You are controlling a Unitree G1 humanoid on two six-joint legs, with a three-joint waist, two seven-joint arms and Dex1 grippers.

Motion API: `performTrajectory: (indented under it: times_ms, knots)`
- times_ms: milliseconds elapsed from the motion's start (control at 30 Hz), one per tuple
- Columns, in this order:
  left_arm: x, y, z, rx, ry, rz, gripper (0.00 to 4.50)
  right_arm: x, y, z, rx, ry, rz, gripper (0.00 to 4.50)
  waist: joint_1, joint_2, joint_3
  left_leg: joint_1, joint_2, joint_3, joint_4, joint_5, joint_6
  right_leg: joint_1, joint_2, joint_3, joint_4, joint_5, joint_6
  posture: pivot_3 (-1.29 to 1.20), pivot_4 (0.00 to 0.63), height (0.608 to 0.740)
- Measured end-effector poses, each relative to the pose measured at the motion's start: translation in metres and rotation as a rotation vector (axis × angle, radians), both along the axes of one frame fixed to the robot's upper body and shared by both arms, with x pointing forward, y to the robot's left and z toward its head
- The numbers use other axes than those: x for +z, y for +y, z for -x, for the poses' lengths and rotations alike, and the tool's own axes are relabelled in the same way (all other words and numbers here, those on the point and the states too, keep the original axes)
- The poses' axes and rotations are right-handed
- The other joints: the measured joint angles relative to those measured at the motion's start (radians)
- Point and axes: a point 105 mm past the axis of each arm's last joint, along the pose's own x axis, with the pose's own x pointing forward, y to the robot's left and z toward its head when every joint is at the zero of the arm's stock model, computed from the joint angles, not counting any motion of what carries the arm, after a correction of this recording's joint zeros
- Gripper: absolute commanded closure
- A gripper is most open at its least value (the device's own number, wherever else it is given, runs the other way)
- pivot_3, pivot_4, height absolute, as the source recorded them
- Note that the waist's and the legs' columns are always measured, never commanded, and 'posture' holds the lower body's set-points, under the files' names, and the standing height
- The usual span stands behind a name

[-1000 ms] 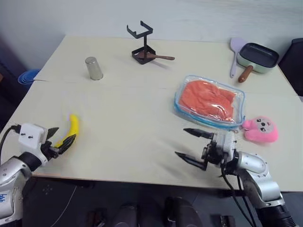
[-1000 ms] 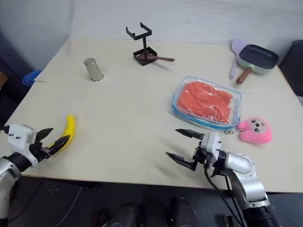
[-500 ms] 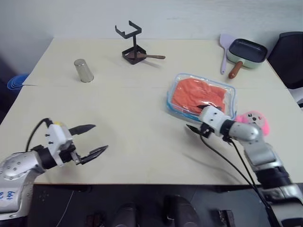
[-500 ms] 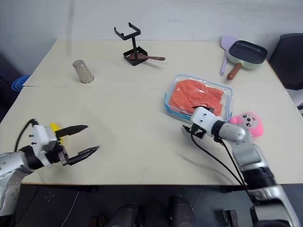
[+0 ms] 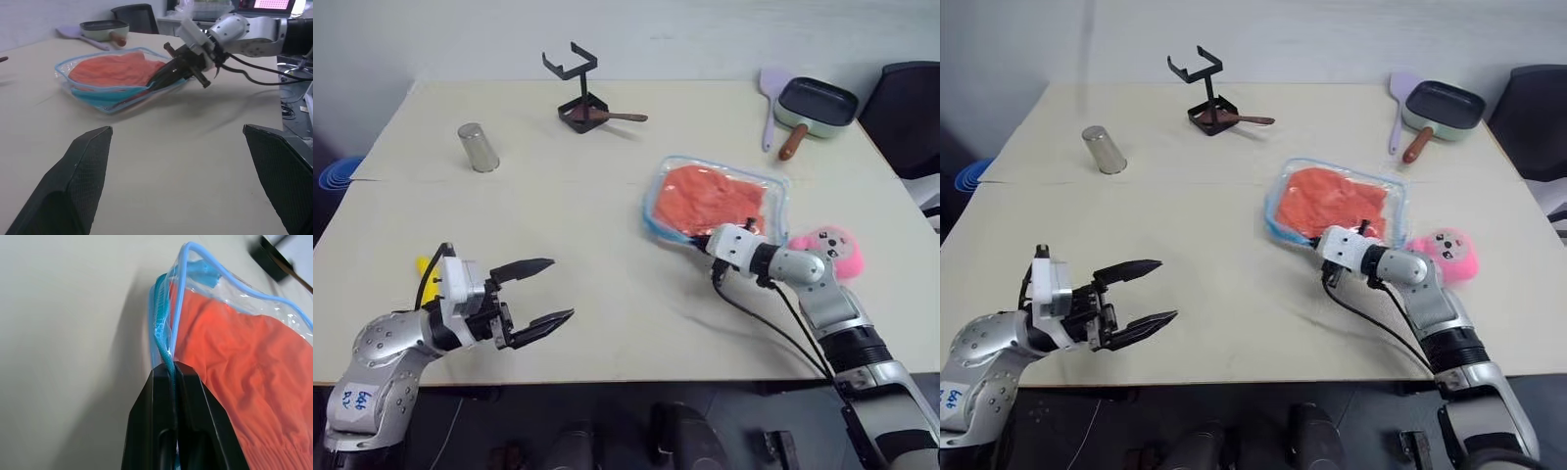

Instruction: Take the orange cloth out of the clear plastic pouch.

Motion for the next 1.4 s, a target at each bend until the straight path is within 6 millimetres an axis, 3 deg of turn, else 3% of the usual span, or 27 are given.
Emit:
performTrajectory:
  times_ms: [67,133,300,433,500,633,767,800,933,1033,1167,1300,1400]
  knots:
    - [-0.002,0.008,0.002,0.035,0.002,-0.004,0.0,-0.003,0.028,0.019,0.113,0.055,-0.021,4.49,0.006,0.0,0.0,0.0,0.0,0.0,0.0,0.0,0.0,0.0,0.0,0.0,0.0,0.0,0.0,0.0,0.15,0.74]
    - [-0.006,0.015,0.004,0.063,0.017,-0.015,0.0,-0.008,0.042,0.031,0.154,0.088,-0.019,4.49,0.012,0.0,0.0,0.0,-0.001,0.0,0.0,-0.001,0.001,0.0,-0.001,0.0,0.0,0.0,0.0,0.0,0.15,0.74]
    - [-0.012,0.023,0.006,0.104,0.03,-0.028,0.0,-0.019,0.052,0.038,0.141,0.118,-0.003,4.49,0.024,0.0,0.0,-0.001,-0.004,-0.003,0.0,-0.001,0.002,0.0,-0.004,0.0,-0.002,0.0,0.0,0.0,0.15,0.74]
    - [-0.014,0.022,0.007,0.101,0.031,-0.032,0.0,-0.015,0.046,0.03,0.063,0.103,-0.06,3.52,0.017,0.0,0.0,-0.001,-0.004,-0.003,0.0,-0.001,0.002,0.0,-0.004,-0.001,-0.002,0.0,0.0,0.0,0.15,0.74]
    - [-0.015,0.021,0.007,0.091,0.039,-0.033,0.0,-0.006,0.039,0.027,0.04,0.093,-0.108,2.83,0.014,0.0,0.0,-0.001,-0.004,-0.003,0.0,-0.001,0.002,0.0,-0.004,-0.001,-0.002,0.0,0.0,0.0,0.15,0.74]
    - [-0.021,0.021,0.011,0.076,0.07,-0.043,0.0,0.02,0.009,0.044,0.09,0.121,-0.273,1.54,0.016,0.0,0.0,-0.002,-0.004,-0.004,-0.001,-0.002,0.003,0.0,-0.003,-0.002,-0.002,0.0,0.0,0.0,0.15,0.74]
    - [-0.023,0.017,0.012,0.047,0.081,-0.051,0.0,0.045,-0.056,0.046,-0.014,0.188,-0.355,0.15,0.02,0.0,0.0,-0.002,-0.004,-0.003,0.0,-0.002,0.004,0.001,-0.004,-0.002,-0.006,0.0,0.0,0.0,0.15,0.74]
    - [-0.023,0.017,0.012,0.041,0.079,-0.052,0.0,0.048,-0.072,0.043,-0.057,0.19,-0.331,0.03,0.02,0.0,0.0,-0.001,-0.004,-0.003,0.0,-0.002,0.004,0.002,-0.005,-0.001,-0.006,0.0,0.0,0.0,0.15,0.74]
    - [-0.024,0.01,0.011,0.005,0.057,-0.07,0.0,0.04,-0.17,0.028,-0.416,0.313,-0.186,0.03,0.024,0.001,0.0,-0.001,-0.004,-0.003,-0.001,-0.002,0.004,0.001,-0.005,-0.002,-0.006,0.0,-0.001,0.0,0.15,0.74]
    - [-0.024,0.006,0.008,-0.02,0.041,-0.079,0.0,0.013,-0.195,0.032,-0.504,0.457,-0.121,0.03,0.02,0.001,0.0,0.0,-0.004,-0.002,-0.001,-0.001,0.003,0.001,-0.004,-0.002,-0.006,0.0,-0.001,0.0,0.15,0.74]
    - [-0.025,0.002,0.004,-0.037,0.028,-0.087,0.0,-0.01,-0.187,0.041,-0.468,0.652,-0.147,0.9,0.01,0.002,0.001,0.002,-0.003,0.0,-0.001,-0.001,0.003,0.002,-0.003,0.0,-0.004,0.0,-0.001,0.0,0.15,0.74]
    - [-0.023,0.0,0.002,-0.047,0.015,-0.091,0.0,-0.005,-0.17,0.041,-0.369,0.675,-0.227,2.25,0.015,0.003,0.001,0.002,-0.003,0.0,-0.001,-0.001,0.002,0.001,-0.003,0.0,-0.004,0.0,-0.001,0.0,0.15,0.74]
    - [-0.026,0.003,0.0,-0.036,0.028,-0.088,0.0,0.009,-0.147,0.063,-0.207,0.725,-0.27,3.24,0.027,0.006,0.003,0.0,-0.003,-0.001,-0.001,-0.001,0.002,0.001,-0.003,-0.001,-0.004,0.0,-0.001,0.0,0.15,0.74]
